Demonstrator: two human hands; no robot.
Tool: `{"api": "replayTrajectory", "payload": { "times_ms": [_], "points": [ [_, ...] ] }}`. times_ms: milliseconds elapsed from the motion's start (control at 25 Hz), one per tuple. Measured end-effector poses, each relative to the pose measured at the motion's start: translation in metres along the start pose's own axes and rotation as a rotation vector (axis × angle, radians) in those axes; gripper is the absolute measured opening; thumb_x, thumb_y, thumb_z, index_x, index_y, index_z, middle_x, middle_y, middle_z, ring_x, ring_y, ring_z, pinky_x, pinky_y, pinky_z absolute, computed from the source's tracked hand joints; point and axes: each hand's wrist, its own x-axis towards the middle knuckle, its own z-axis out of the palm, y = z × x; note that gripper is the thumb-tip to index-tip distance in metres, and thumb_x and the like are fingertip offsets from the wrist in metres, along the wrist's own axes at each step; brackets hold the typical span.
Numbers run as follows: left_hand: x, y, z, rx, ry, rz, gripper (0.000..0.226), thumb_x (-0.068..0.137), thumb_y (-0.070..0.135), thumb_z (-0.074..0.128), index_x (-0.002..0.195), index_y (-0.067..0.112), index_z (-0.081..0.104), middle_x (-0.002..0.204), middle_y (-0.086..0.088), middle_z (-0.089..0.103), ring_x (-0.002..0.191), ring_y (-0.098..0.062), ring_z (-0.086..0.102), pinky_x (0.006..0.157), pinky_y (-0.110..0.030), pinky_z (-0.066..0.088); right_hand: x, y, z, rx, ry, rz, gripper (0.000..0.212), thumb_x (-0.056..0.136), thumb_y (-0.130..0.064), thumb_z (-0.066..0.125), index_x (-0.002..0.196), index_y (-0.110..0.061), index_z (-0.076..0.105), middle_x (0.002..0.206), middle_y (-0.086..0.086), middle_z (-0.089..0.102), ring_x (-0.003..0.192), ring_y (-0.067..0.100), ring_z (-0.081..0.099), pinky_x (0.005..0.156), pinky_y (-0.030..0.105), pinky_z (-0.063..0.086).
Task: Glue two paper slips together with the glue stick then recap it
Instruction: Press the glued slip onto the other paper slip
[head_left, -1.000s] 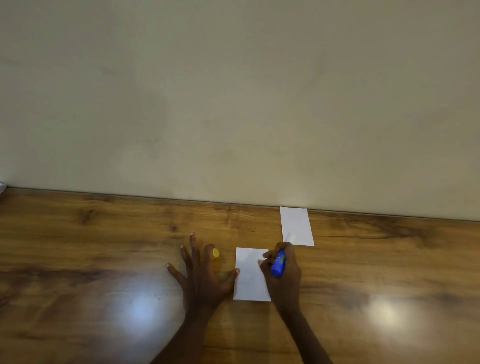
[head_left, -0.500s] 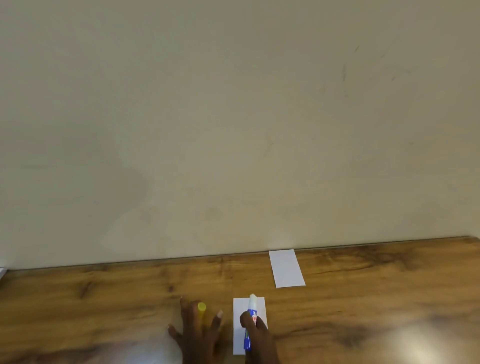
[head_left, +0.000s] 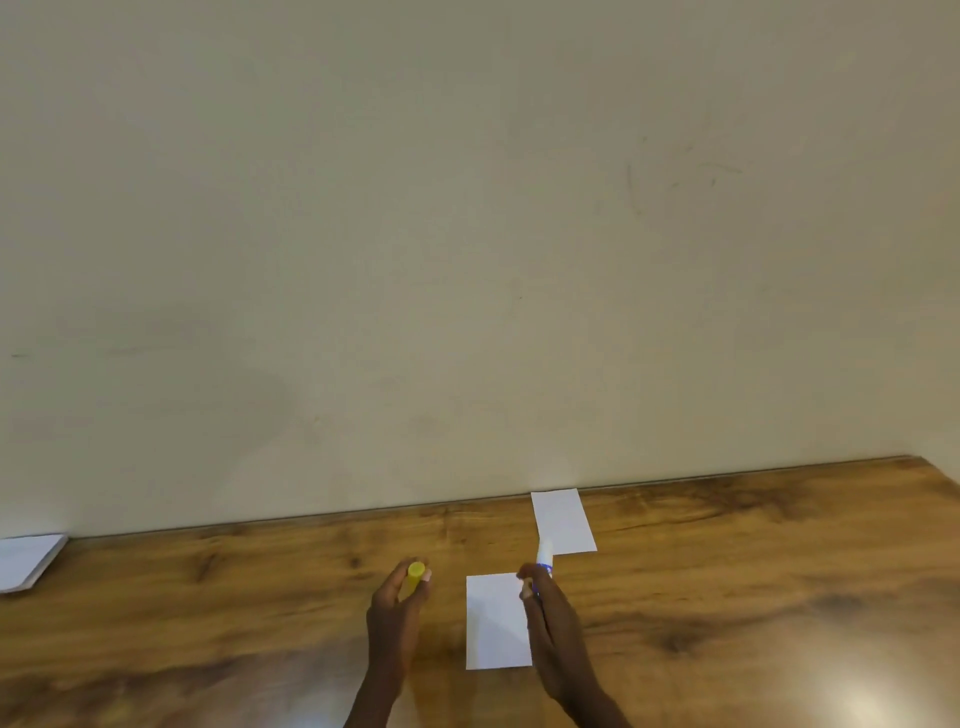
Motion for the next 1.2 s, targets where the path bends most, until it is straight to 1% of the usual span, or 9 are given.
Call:
{"api": "replayTrajectory", "payload": {
  "times_ms": [80,120,200,320,400,520,840,1080,1200],
  "points": [
    [-0.008,0.009,0.025,0.025,-0.038,0.040,0.033,0.087,0.019,0.058,0.118,0.007,0.057,0.123,-0.015,0.060,0.110,-0.030,0.054,0.095,-0.039,0.043,0.004,0.001,-0.022,0.004,0.088,-0.041,0.037,0.090,-0.008,0.045,0.124,-0.017,0.036,0.120,-0.011,0.041,0.101,0.009,0.051,0.088,0.024,0.046],
    [-0.014,0.014,0.041,0.035,-0.070,0.063,0.036,0.087,0.019,0.057,0.120,0.006,0.054,0.126,-0.015,0.058,0.114,-0.031,0.052,0.097,-0.039,0.042,0.007,0.004,-0.037,0.014,0.144,-0.050,0.045,0.089,-0.006,0.046,0.129,-0.019,0.028,0.122,-0.016,0.036,0.098,0.012,0.052,0.083,0.029,0.049],
    [-0.027,0.023,0.078,0.043,-0.142,0.119,0.034,0.088,0.020,0.055,0.121,0.010,0.054,0.130,-0.014,0.056,0.118,-0.031,0.051,0.101,-0.039,0.040,0.012,0.013,-0.068,0.059,0.269,-0.016,0.053,0.087,-0.007,0.051,0.130,-0.019,0.024,0.110,-0.015,0.045,0.079,0.015,0.057,0.065,0.028,0.051],
    [-0.047,0.028,0.140,0.123,-0.247,0.204,0.025,0.090,0.025,0.052,0.114,0.026,0.053,0.137,-0.009,0.049,0.127,-0.028,0.043,0.112,-0.053,0.024,0.025,0.038,-0.117,0.186,0.368,0.115,0.030,0.088,-0.009,0.051,0.116,-0.013,0.045,0.099,0.015,0.056,0.087,0.035,0.051,0.070,0.036,0.045],
    [-0.055,0.024,0.175,0.239,-0.291,0.242,0.032,0.090,0.030,0.050,0.122,0.025,0.050,0.145,-0.004,0.039,0.137,-0.024,0.030,0.115,-0.055,0.010,0.029,0.053,-0.142,0.245,0.395,0.140,0.016,0.087,-0.005,0.051,0.101,-0.014,0.051,0.096,0.018,0.056,0.086,0.034,0.049,0.070,0.033,0.043],
    [-0.061,0.017,0.212,0.407,-0.313,0.277,0.039,0.092,0.039,0.042,0.130,0.032,0.041,0.150,0.002,0.031,0.142,-0.019,0.019,0.113,-0.053,-0.004,0.036,0.072,-0.164,0.227,0.397,0.140,0.018,0.085,-0.003,0.053,0.097,-0.017,0.050,0.098,0.018,0.059,0.084,0.030,0.054,0.072,0.030,0.044],
    [-0.064,-0.005,0.252,0.713,-0.351,0.312,0.042,0.091,0.045,0.039,0.133,0.042,0.034,0.154,0.009,0.019,0.144,-0.015,0.006,0.110,-0.057,-0.012,0.047,0.120,-0.173,0.010,0.322,0.249,0.053,0.076,-0.002,0.066,0.124,-0.010,0.045,0.105,0.008,0.058,0.096,0.023,0.052,0.096,0.041,0.041],
    [-0.066,-0.008,0.255,0.803,-0.325,0.323,0.042,0.090,0.043,0.042,0.132,0.039,0.037,0.153,0.010,0.020,0.144,-0.015,0.005,0.110,-0.054,-0.014,0.045,0.132,-0.174,-0.028,0.268,0.266,0.050,0.072,-0.002,0.069,0.117,-0.013,0.049,0.110,0.006,0.057,0.100,0.022,0.051,0.086,0.028,0.040],
    [-0.063,-0.008,0.253,0.806,-0.378,0.343,0.049,0.089,0.043,0.045,0.136,0.036,0.032,0.154,0.007,0.018,0.144,-0.016,0.005,0.111,-0.054,-0.012,0.043,0.126,-0.182,-0.010,0.264,0.246,0.060,0.066,0.013,0.064,0.116,-0.015,0.045,0.105,0.001,0.052,0.107,0.029,0.052,0.089,0.034,0.044]
  ]
}}
